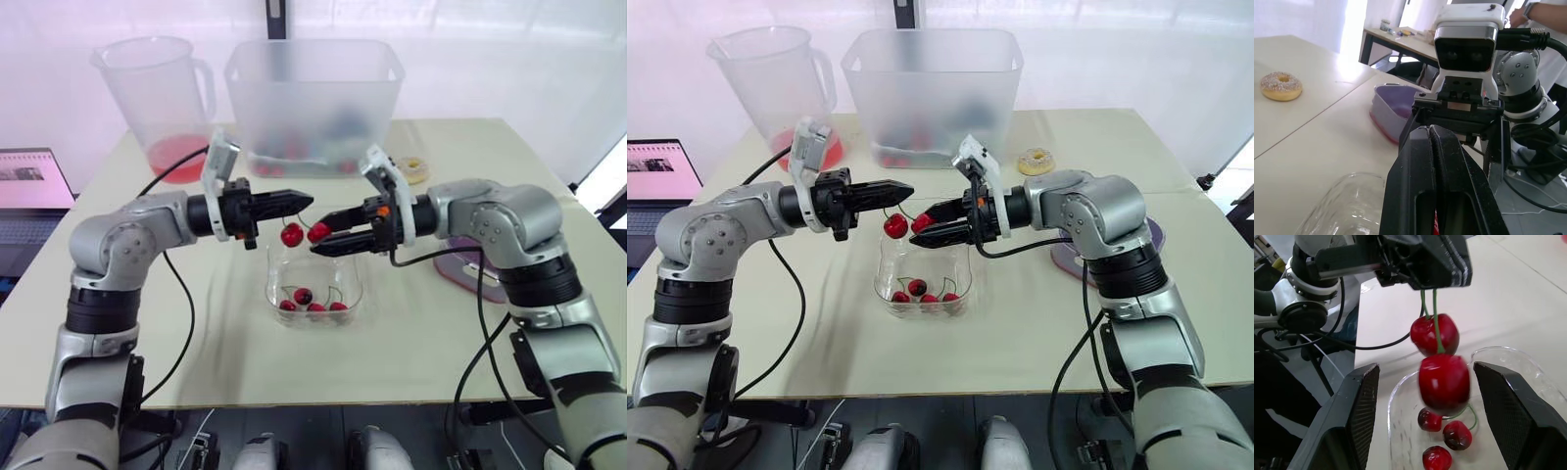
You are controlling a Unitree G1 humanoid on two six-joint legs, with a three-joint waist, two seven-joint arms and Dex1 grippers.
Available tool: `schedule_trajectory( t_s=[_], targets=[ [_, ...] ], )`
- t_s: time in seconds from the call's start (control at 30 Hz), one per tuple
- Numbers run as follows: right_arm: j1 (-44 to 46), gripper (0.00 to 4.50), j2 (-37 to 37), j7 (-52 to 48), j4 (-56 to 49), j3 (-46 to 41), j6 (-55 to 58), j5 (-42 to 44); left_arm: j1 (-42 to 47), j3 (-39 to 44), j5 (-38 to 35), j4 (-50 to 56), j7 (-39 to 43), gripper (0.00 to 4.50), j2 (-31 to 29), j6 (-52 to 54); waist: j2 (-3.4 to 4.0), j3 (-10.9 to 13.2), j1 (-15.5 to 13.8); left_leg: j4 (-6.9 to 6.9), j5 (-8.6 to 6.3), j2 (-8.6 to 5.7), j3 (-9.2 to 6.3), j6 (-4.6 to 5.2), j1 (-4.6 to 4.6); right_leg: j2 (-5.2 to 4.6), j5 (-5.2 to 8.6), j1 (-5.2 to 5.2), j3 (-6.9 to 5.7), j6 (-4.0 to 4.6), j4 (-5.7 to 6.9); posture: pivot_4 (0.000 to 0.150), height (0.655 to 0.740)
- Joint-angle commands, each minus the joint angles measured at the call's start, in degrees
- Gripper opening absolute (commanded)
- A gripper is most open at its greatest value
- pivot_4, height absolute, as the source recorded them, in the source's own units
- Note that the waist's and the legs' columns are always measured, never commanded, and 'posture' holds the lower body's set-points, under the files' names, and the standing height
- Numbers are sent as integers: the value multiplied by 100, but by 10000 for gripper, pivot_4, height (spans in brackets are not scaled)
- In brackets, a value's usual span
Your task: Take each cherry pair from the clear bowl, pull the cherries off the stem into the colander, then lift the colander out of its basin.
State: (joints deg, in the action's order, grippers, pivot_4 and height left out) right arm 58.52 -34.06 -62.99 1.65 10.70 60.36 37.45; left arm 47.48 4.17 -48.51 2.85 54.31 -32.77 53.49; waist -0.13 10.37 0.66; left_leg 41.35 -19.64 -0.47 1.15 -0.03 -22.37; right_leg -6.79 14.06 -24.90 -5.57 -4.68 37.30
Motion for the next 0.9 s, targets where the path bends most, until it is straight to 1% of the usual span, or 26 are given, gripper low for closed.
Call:
schedule_trajectory(
  t_s=[0.03,0.07,0.1,0.13,0.2,0.67,0.8,0.9],
  targets=[
    [174,31883,5,-57,13,-125,-118,-32,14,113,-66,218,-9,0,8,-58,0,0,-5,0,0,0,0,0,0,0,0,0,0,0,0,1500,6886],
    [178,31883,8,-65,39,-124,-115,-46,16,113,-64,216,-14,0,20,-66,0,0,-7,0,0,0,0,0,0,0,0,0,0,0,0,1500,6886],
    [183,29466,6,-73,67,-108,-126,-73,24,114,-61,205,-22,0,34,-76,0,0,-7,0,0,-1,0,0,0,-1,0,0,0,0,-1,1500,6886],
    [186,26594,-3,-89,83,-85,-142,-101,32,118,-59,192,-33,0,50,-82,0,0,-6,0,0,-1,1,0,0,-1,0,0,0,0,0,1500,6886],
    [191,18885,-26,-164,87,-34,-165,-142,42,129,-55,164,-63,0,87,-91,0,0,-3,0,0,0,0,0,0,0,0,0,0,0,0,1500,6886],
    [130,18885,-62,-299,86,-37,-211,-311,29,130,-43,169,-38,0,94,-88,0,0,-2,0,0,0,0,0,0,0,0,0,0,0,-1,1500,6886],
    [123,7898,-77,-335,51,-72,-223,-306,19,127,-49,179,-40,0,100,-82,0,0,-3,0,0,0,0,0,0,0,0,0,0,0,-1,1500,6886],
    [96,7898,-95,-351,-7,-82,-194,-281,30,117,-12,141,-38,0,107,-122,0,0,-3,0,0,0,0,0,0,0,0,0,0,0,-1,1500,6886]
  ],
)
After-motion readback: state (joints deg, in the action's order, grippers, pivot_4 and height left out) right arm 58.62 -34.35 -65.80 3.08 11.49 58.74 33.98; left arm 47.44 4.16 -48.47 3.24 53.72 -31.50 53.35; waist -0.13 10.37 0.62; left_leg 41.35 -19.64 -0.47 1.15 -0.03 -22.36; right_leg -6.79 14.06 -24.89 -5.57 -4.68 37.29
